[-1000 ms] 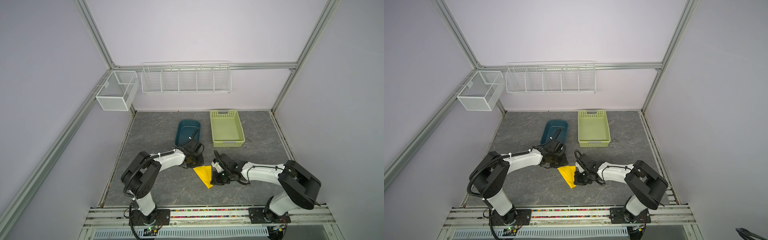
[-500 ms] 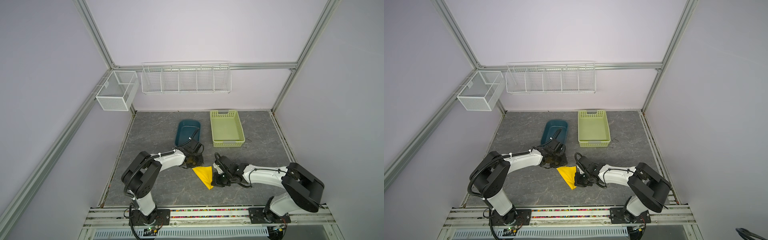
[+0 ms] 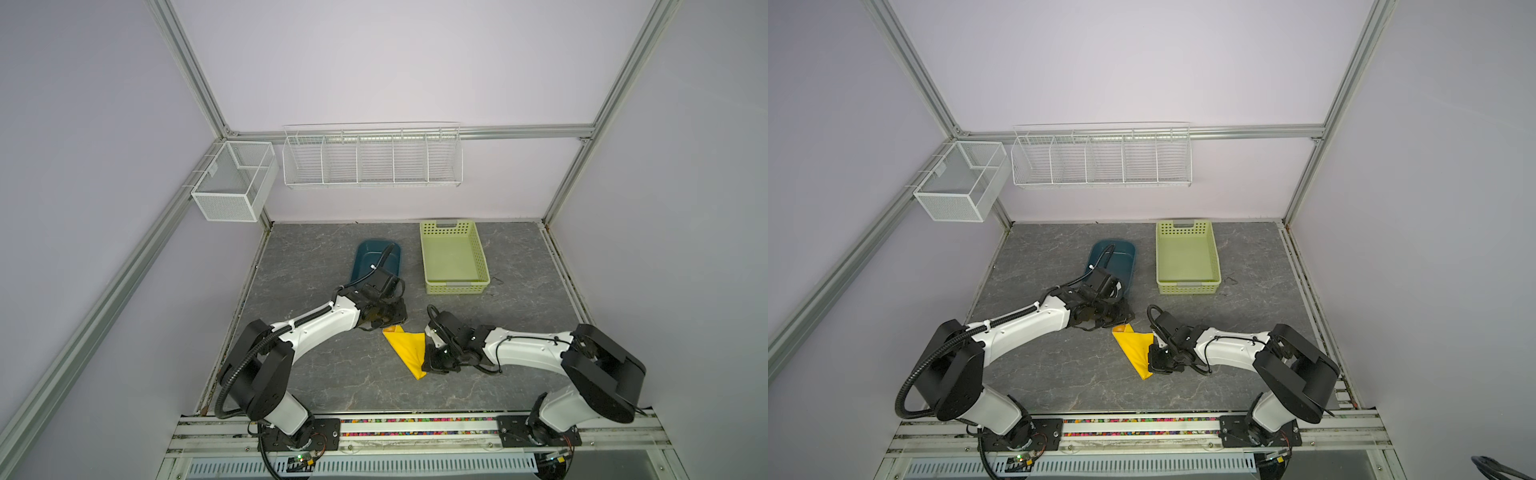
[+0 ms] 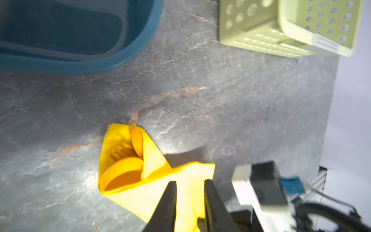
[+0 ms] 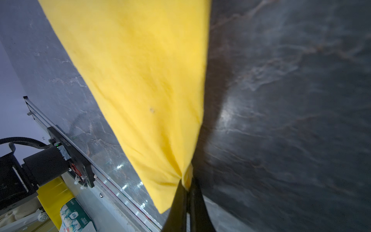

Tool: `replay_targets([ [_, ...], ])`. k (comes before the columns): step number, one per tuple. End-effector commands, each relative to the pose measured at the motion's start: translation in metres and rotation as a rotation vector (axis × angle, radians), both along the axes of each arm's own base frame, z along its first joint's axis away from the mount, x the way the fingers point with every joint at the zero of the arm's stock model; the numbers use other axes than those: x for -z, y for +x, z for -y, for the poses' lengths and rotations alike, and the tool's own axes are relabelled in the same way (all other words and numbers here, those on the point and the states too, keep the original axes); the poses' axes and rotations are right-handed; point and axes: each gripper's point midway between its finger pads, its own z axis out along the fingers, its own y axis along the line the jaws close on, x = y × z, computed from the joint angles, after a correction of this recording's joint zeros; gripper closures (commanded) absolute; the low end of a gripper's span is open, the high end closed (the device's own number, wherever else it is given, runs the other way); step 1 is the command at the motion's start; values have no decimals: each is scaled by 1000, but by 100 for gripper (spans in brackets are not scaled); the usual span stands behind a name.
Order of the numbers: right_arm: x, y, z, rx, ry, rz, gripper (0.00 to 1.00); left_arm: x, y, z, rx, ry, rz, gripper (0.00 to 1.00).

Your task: Place the utensils on the paper napkin and roll it up

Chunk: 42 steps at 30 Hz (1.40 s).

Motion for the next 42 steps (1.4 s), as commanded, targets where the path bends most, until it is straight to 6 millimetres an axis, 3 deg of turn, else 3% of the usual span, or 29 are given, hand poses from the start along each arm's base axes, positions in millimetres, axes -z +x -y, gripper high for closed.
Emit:
replay_targets([
  [1, 24, -13, 21, 6, -122, -57, 93, 22, -29, -15, 17, 51, -102, 85],
  [5, 24, -14, 19, 2, -121, -59, 93, 34, -43, -16, 10, 37, -132, 90],
  [11, 25, -14, 16, 0, -124, -67, 93, 50, -50, -1, 19, 24, -163, 92],
  [30, 18, -17, 7, -17, -92, -58, 93, 96, -49, 2, 5, 67, -201, 94],
  [34, 13, -12, 12, -12, -91, -28, 86, 102, -52, -2, 10, 84, -208, 94],
  [42, 2, 4, 22, 18, -22, -3, 59, 108, -56, -5, 22, 89, -214, 94],
])
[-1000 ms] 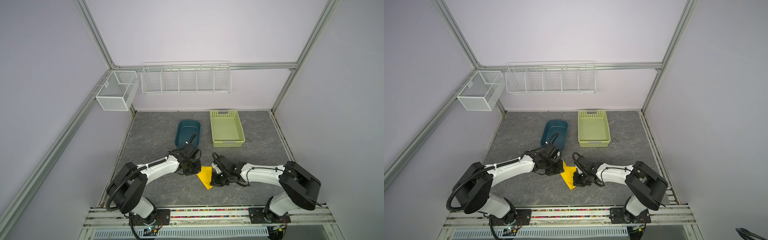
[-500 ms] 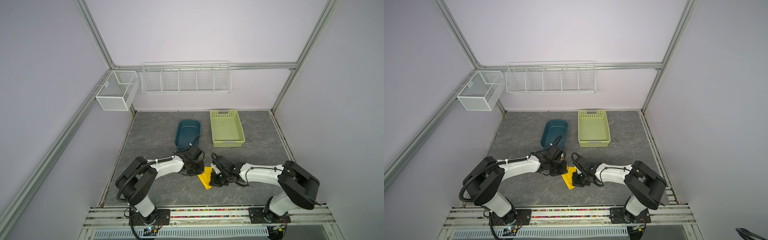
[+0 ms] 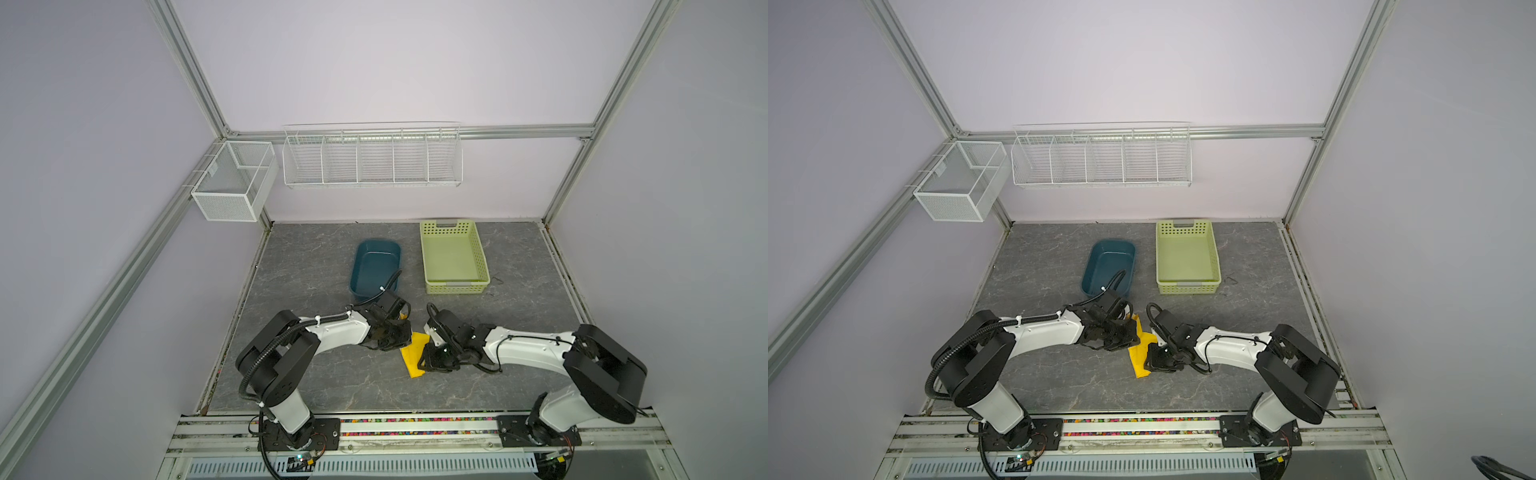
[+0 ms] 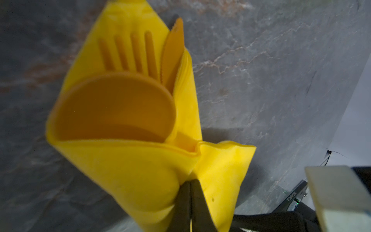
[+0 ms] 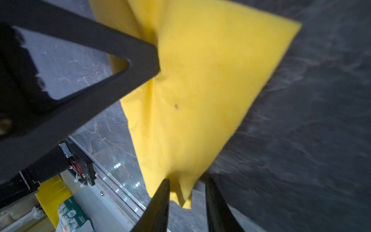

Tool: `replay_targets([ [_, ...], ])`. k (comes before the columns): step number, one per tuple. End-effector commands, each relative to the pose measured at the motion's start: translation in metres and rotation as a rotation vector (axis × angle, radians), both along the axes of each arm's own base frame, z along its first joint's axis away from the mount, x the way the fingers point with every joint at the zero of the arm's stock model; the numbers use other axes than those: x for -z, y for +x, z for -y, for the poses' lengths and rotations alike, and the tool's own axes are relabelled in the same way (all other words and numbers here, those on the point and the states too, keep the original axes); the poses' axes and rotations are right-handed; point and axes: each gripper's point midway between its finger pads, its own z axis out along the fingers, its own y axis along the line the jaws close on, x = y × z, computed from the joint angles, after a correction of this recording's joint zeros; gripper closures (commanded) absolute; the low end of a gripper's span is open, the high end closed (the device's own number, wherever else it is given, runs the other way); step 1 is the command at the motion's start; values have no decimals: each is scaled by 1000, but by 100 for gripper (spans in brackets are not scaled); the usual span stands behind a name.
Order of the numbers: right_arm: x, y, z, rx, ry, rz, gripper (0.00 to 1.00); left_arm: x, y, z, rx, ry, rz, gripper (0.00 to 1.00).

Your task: Place the utensils on the paper napkin and roll it up

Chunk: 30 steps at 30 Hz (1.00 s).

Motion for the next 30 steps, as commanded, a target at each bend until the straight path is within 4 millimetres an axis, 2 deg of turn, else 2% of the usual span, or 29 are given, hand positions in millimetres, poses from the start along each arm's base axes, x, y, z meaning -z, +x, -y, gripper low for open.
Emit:
replay_targets([
  [1, 10, -2, 20, 27, -26, -32, 57, 34, -15, -23, 2, 114, -51, 94],
  [7, 11, 6, 18, 70, 92, -61, 49, 35, -16, -23, 8, 107, -50, 94],
  [13, 13, 16, 6, 70, 162, -82, 49, 35, -16, -23, 8, 101, -45, 94],
  [19, 21, 26, 4, 79, 166, -91, 59, 36, -16, -23, 5, 100, -45, 94],
  [25, 22, 33, 6, 73, 137, -77, 77, 32, -15, -22, 5, 97, -38, 94],
  [30, 22, 33, 8, 60, 119, -71, 91, 12, -4, -16, -1, 78, 11, 92],
])
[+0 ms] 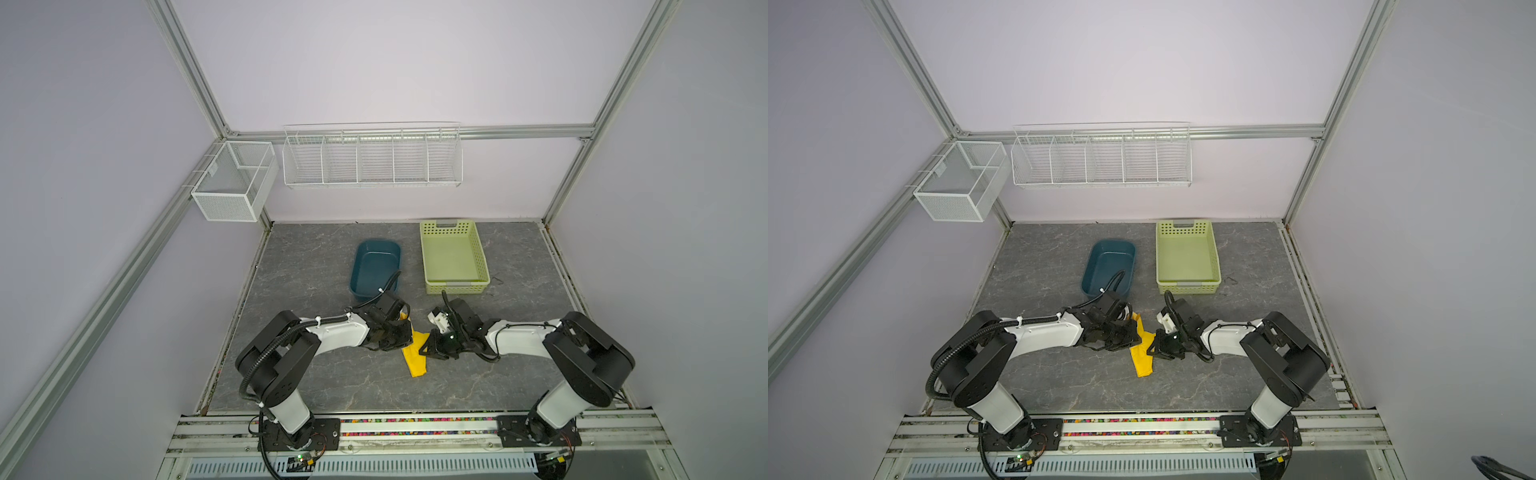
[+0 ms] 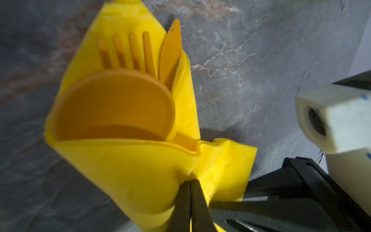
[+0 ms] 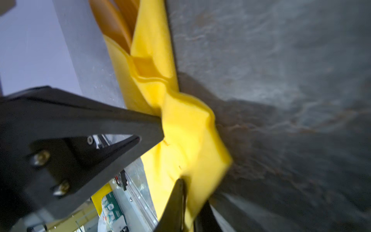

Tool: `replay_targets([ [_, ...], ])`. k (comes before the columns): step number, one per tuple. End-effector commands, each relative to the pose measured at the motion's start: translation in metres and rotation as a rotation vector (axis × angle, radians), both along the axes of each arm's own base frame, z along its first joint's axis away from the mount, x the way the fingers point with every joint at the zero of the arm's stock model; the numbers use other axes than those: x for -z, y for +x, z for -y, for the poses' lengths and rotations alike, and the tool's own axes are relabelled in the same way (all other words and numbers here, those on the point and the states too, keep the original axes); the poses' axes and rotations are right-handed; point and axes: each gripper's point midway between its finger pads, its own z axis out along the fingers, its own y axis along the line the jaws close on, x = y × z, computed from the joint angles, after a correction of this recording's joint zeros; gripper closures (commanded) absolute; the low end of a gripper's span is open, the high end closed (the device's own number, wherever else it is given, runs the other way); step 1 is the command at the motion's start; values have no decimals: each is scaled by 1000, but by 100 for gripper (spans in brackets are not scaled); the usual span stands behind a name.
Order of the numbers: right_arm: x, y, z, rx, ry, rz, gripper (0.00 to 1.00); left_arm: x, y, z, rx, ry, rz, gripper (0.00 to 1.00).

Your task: Place the utensils on the paper napkin and roll it up

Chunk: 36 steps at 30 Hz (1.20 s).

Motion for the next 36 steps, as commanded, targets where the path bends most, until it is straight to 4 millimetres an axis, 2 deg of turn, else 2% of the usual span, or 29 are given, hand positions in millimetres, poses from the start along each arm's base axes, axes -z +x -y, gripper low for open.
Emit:
replay_targets([
  [1, 16, -5, 14, 7, -86, -34, 93, 7, -2, -18, -15, 105, -3, 91],
  [8, 12, -13, 15, -2, -126, -28, 93, -36, 30, -3, -1, 120, 101, 89],
  [12, 9, -18, 15, -3, -172, -8, 94, -46, 44, 3, 19, 163, 128, 89],
  [25, 12, -23, 13, -16, -220, 4, 93, -18, 45, 9, 50, 213, 69, 96],
  [30, 11, -22, 13, -14, -225, 6, 93, -1, 42, 4, 53, 252, 46, 96],
  [36, 13, -23, 17, 0, -249, 10, 93, 5, 40, -8, 63, 341, 62, 97],
])
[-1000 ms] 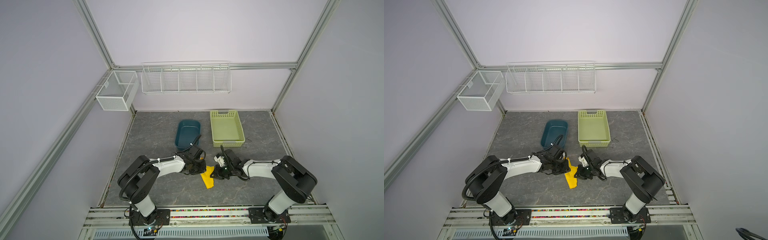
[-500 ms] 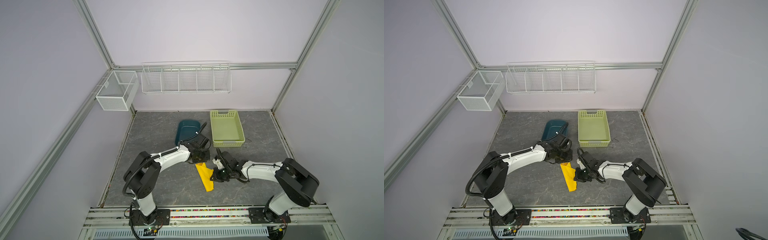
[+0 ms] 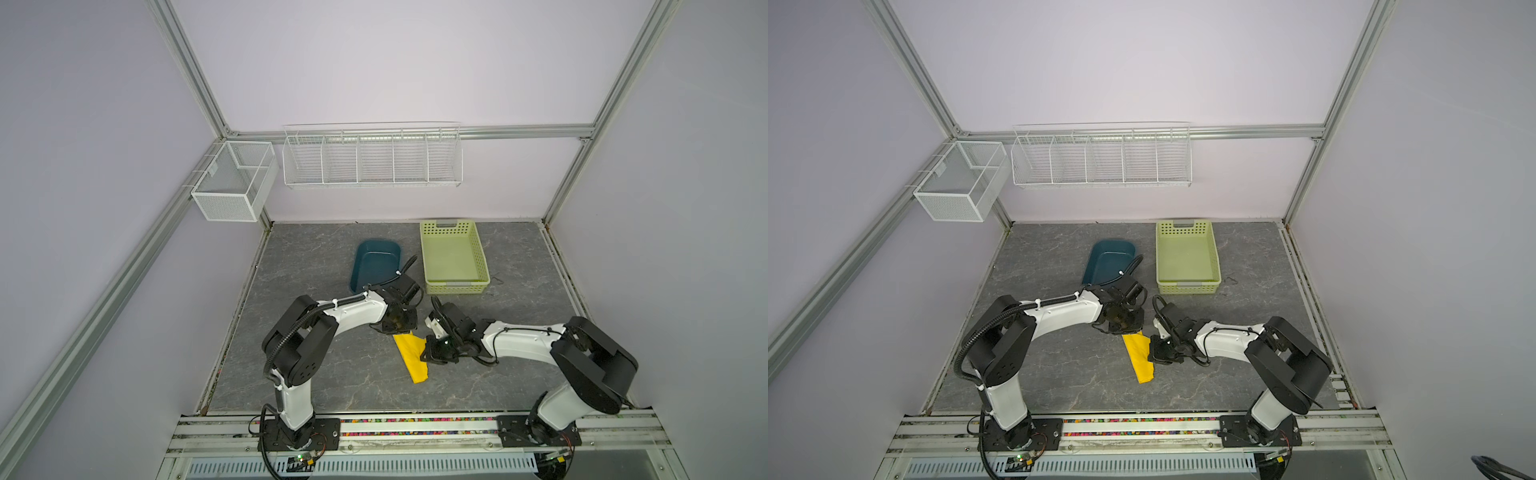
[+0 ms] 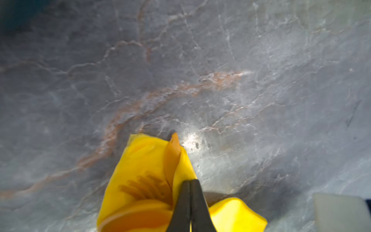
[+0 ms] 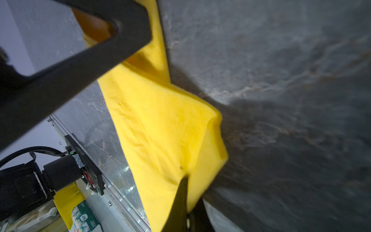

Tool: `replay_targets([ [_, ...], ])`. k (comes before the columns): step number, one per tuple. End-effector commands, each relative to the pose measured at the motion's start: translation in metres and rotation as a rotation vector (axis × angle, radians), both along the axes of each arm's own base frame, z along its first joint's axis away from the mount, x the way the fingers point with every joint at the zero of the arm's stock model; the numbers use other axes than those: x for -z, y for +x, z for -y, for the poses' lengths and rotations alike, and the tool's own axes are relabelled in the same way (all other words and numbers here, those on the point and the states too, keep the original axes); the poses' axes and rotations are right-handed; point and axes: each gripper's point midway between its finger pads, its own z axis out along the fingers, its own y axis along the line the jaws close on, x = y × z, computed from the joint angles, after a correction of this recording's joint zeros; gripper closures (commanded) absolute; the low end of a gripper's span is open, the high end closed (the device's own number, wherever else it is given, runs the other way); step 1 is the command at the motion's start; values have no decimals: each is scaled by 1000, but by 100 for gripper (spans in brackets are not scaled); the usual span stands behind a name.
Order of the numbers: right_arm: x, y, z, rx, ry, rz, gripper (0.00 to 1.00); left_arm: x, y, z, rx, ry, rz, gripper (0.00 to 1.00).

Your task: Place the utensils on the paper napkin and roll it up

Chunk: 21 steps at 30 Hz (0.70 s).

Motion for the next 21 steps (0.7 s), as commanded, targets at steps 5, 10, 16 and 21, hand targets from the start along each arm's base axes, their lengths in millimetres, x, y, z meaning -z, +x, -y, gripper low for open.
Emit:
replay_targets([
  [5, 13, -5, 23, 73, -114, -13, 93, 12, 0, -12, 3, 86, 9, 97],
  [10, 13, -5, 31, 115, -131, -6, 93, 14, -1, -14, 5, 94, 3, 97],
  [16, 17, -7, 34, 136, -139, -16, 94, 15, -1, -13, 2, 92, 0, 97],
  [21, 18, -8, 35, 150, -141, -24, 93, 16, -2, -14, 1, 95, -3, 97],
])
